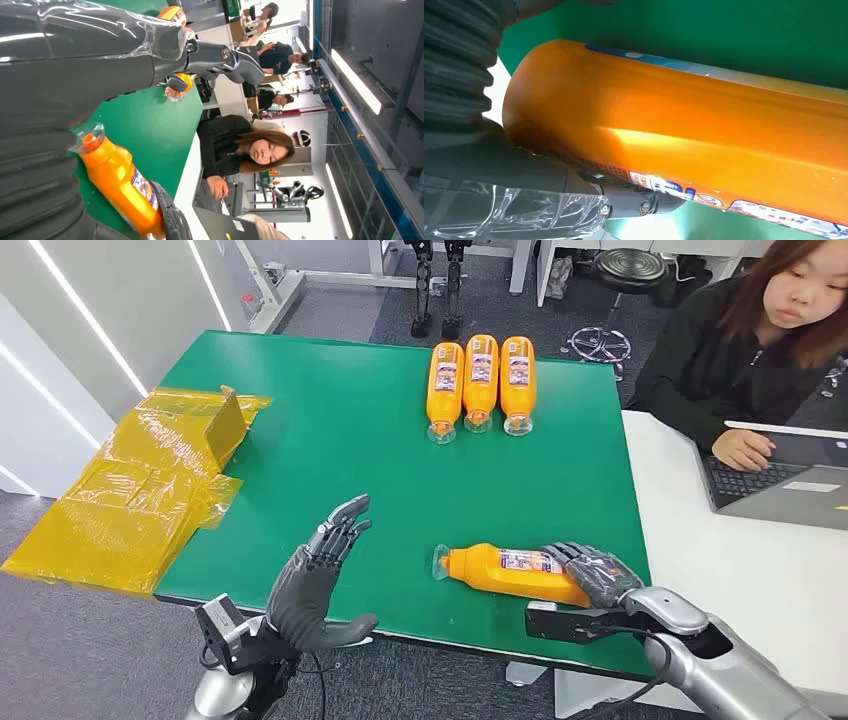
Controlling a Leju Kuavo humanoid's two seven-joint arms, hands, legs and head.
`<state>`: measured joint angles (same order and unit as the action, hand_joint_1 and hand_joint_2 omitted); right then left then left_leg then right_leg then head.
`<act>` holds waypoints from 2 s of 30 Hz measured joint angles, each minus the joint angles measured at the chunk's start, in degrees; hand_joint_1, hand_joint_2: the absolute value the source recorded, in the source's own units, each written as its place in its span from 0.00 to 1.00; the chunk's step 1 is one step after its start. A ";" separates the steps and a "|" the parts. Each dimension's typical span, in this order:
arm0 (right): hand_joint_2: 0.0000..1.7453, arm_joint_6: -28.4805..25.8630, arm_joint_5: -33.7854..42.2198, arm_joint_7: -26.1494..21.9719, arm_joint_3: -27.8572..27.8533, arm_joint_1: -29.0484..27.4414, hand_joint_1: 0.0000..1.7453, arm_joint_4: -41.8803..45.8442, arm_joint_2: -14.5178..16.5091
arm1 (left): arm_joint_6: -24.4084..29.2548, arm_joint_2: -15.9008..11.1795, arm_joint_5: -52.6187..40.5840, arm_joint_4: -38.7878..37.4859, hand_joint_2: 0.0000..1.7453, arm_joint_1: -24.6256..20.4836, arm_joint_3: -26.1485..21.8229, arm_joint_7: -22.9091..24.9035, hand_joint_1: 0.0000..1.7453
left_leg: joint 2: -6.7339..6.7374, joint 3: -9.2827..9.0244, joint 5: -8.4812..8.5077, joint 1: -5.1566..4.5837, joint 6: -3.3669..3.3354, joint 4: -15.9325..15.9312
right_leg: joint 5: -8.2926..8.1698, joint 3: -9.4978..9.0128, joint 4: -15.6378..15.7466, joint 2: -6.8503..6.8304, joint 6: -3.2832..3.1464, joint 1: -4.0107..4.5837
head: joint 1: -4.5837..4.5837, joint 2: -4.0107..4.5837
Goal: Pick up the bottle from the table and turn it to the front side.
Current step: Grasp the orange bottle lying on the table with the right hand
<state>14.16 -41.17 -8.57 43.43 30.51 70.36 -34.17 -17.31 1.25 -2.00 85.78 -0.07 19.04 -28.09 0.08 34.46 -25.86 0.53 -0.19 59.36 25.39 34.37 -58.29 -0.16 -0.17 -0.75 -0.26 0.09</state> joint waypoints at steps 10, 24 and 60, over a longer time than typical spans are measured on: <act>1.00 0.05 0.07 0.04 0.00 -0.66 1.00 1.93 -0.74 | 0.23 -0.02 -0.34 1.17 1.00 0.67 -0.02 0.35 0.00 | 0.00 -0.01 0.00 0.00 0.00 0.00 | -0.01 -0.02 0.00 0.00 0.00 0.00 | 0.01 0.00; 1.00 -1.85 -2.17 2.37 -1.39 -1.99 1.00 4.11 -0.74 | 0.07 0.22 -0.75 1.61 1.00 0.18 -0.03 0.94 0.00 | -0.01 0.04 0.00 -0.01 0.00 0.00 | 0.00 0.01 0.00 -0.02 0.00 0.00 | -0.01 0.00; 1.00 -39.19 -26.26 3.44 -20.71 -39.76 1.00 37.57 16.05 | -11.01 1.92 13.47 3.36 1.00 0.08 2.39 5.68 0.00 | -0.22 0.30 -0.20 0.00 0.05 -0.05 | 0.30 0.23 -0.02 -0.22 0.00 0.00 | 0.01 0.00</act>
<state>-25.03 -67.43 -5.12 22.72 -9.25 107.92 -18.12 -28.32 3.17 11.46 89.13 0.01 21.43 -22.41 -0.14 34.76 -26.06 0.53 -0.14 59.31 25.69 34.60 -58.30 -0.39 -0.16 -0.75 -0.26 0.09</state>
